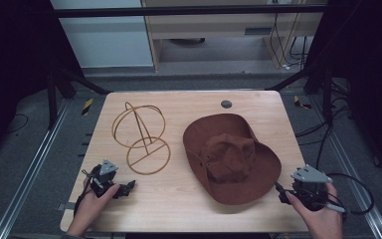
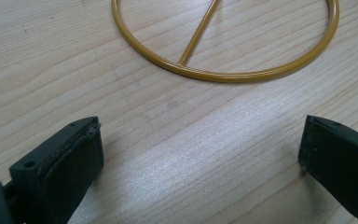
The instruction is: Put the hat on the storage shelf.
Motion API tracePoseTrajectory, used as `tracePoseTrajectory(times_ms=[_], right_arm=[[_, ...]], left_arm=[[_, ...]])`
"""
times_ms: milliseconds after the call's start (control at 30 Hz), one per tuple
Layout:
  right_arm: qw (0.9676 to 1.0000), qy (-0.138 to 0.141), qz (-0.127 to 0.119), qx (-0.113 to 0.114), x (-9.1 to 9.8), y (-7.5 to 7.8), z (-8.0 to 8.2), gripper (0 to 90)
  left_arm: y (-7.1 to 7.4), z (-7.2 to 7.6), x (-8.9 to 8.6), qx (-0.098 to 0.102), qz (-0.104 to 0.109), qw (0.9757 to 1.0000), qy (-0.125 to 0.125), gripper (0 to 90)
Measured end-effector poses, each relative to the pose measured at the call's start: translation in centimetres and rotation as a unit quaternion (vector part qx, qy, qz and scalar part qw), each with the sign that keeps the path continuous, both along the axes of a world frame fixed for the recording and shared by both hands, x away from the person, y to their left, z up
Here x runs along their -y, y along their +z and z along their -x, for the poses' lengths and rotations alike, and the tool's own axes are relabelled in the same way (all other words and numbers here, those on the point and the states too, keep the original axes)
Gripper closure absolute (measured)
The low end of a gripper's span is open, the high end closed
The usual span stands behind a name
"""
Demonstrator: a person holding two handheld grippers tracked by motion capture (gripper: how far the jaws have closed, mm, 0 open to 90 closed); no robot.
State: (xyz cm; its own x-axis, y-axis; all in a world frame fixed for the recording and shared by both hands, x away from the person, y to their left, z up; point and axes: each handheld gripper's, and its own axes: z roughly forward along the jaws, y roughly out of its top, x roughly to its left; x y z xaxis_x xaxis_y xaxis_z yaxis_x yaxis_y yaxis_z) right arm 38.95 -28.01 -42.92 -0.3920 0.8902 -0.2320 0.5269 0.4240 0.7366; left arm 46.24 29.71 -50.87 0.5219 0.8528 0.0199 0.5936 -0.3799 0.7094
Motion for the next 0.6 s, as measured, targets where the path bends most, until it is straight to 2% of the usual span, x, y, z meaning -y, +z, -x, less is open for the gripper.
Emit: tracePoseTrajectory(times_ms=[67,167,233,267,500,600], right_arm=[[0.9997,0.018,0.012,-0.008,-1.5,1.3,-0.8,12.0],[0.9993,0.032,0.019,-0.01,-2.5,2.0,-1.3,11.9],[0.9992,0.036,0.015,-0.002,-3.7,3.1,-2.2,13.3],[0.9992,0.036,0.015,-0.002,-3.7,3.1,-2.2,13.3],[0.9988,0.022,0.0,0.044,-6.0,5.9,-4.0,14.9],[0.9989,0.036,-0.004,0.029,-6.7,6.6,-5.0,15.5]], left_arm=[[0.0,0.0,0.0,0.0,0.0,1.0,0.0,0.0],[0.0,0.0,0.0,0.0,0.0,1.0,-0.001,0.0],[0.0,0.0,0.0,0.0,0.0,1.0,0.0,0.0],[0.0,0.0,0.0,0.001,-0.001,1.0,-0.001,0.0],[0.0,0.0,0.0,0.001,-0.002,1.0,-0.002,0.0],[0.0,0.0,0.0,0.0,-0.001,1.0,-0.002,0.0]])
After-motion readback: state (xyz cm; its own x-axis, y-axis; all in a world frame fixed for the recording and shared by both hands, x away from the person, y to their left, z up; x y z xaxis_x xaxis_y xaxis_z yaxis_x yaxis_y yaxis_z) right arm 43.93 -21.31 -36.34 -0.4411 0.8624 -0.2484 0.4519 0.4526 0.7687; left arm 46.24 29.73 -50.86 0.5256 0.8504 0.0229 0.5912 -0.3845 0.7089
